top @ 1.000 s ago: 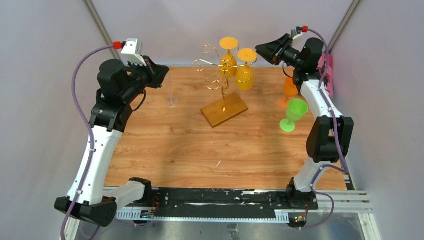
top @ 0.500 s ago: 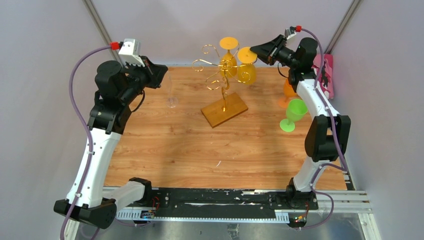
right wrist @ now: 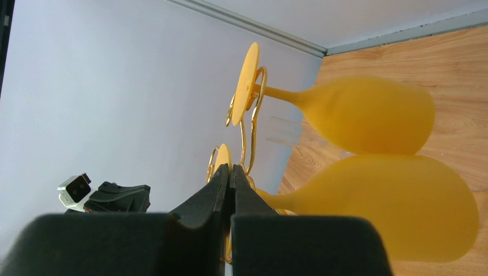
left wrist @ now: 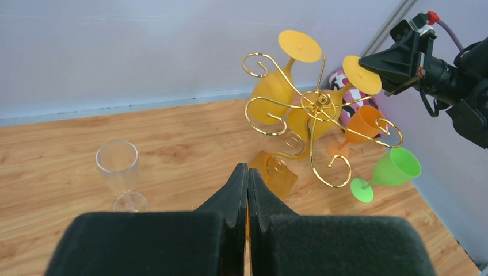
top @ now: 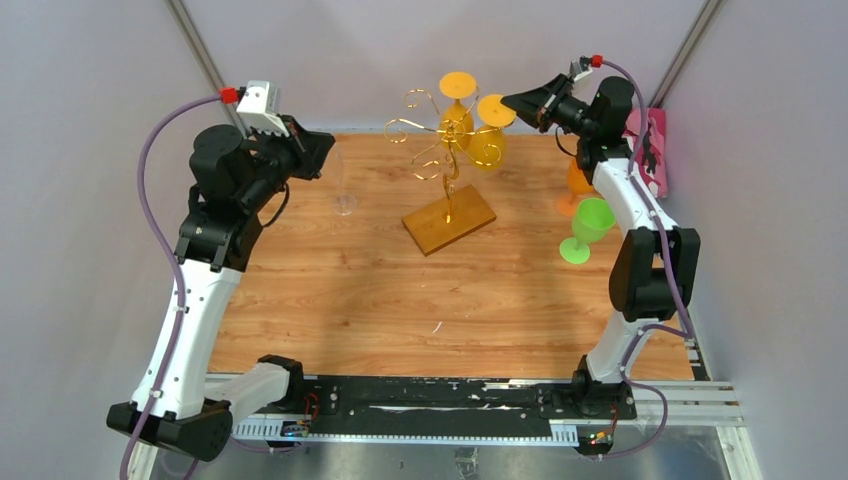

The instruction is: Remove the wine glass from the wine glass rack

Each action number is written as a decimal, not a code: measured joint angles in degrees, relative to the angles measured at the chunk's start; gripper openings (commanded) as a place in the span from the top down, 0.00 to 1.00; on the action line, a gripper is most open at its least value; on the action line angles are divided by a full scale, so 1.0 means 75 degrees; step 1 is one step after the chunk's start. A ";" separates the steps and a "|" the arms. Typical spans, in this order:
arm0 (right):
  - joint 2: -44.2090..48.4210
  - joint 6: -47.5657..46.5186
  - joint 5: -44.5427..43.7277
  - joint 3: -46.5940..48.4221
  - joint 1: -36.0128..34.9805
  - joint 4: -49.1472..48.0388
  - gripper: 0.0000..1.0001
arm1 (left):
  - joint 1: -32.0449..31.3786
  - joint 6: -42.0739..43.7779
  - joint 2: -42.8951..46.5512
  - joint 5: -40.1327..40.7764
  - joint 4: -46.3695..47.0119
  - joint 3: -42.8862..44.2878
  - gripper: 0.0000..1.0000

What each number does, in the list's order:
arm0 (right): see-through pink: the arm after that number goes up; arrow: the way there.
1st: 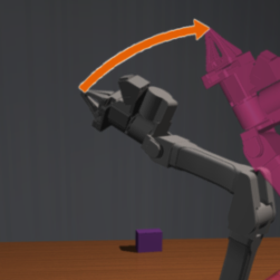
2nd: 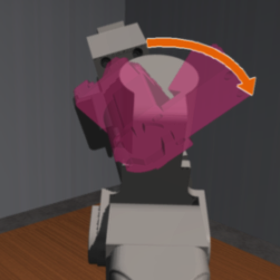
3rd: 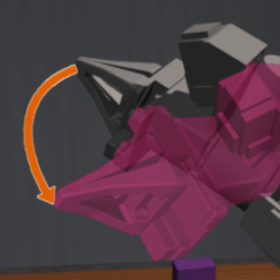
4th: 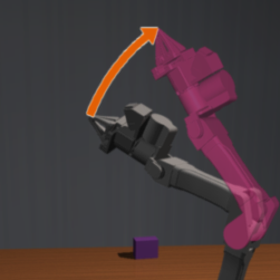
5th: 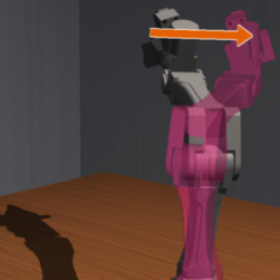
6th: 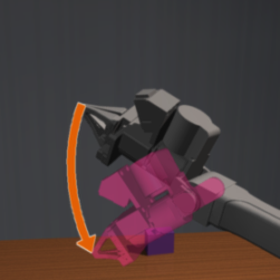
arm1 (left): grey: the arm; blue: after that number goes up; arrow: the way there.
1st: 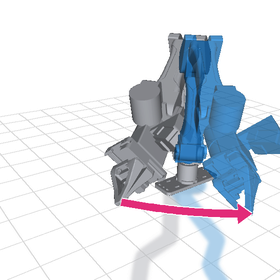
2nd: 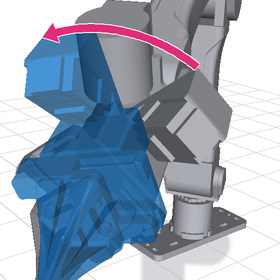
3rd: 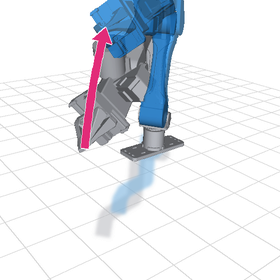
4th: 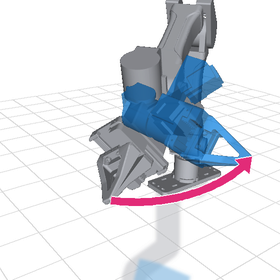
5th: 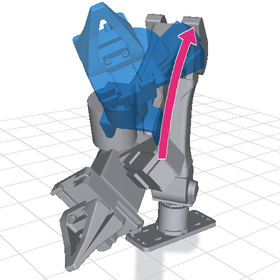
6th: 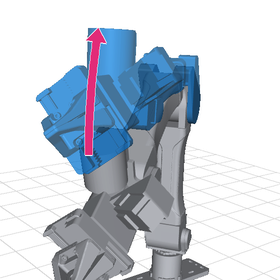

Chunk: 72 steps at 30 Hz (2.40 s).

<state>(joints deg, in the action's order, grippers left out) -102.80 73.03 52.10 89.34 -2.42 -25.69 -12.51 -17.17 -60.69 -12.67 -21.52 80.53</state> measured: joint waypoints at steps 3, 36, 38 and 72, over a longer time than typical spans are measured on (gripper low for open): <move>0.0012 0.0061 -0.0009 -0.0061 0.0082 -0.0006 1.00 | 0.0000 -0.0003 0.0003 0.0003 0.0003 -0.0041 1.00; 0.0973 -0.0306 -0.0009 -0.0644 0.0449 0.0968 1.00 | 0.0000 -0.0181 0.0044 -0.0029 0.0114 -0.0280 1.00; 0.0973 -0.0303 -0.0012 -0.0699 0.0542 0.0970 1.00 | 0.0000 -0.0184 0.0058 -0.0029 0.0117 -0.0297 1.00; 0.1067 -0.0192 0.0067 -0.0761 -0.0079 0.0781 1.00 | 0.0000 -0.0361 0.0058 -0.0140 0.0224 -0.0443 1.00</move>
<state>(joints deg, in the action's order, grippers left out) -94.80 71.59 52.60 83.64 -3.01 -19.84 -12.51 -19.88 -60.25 -13.72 -19.84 77.21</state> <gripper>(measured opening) 0.019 0.010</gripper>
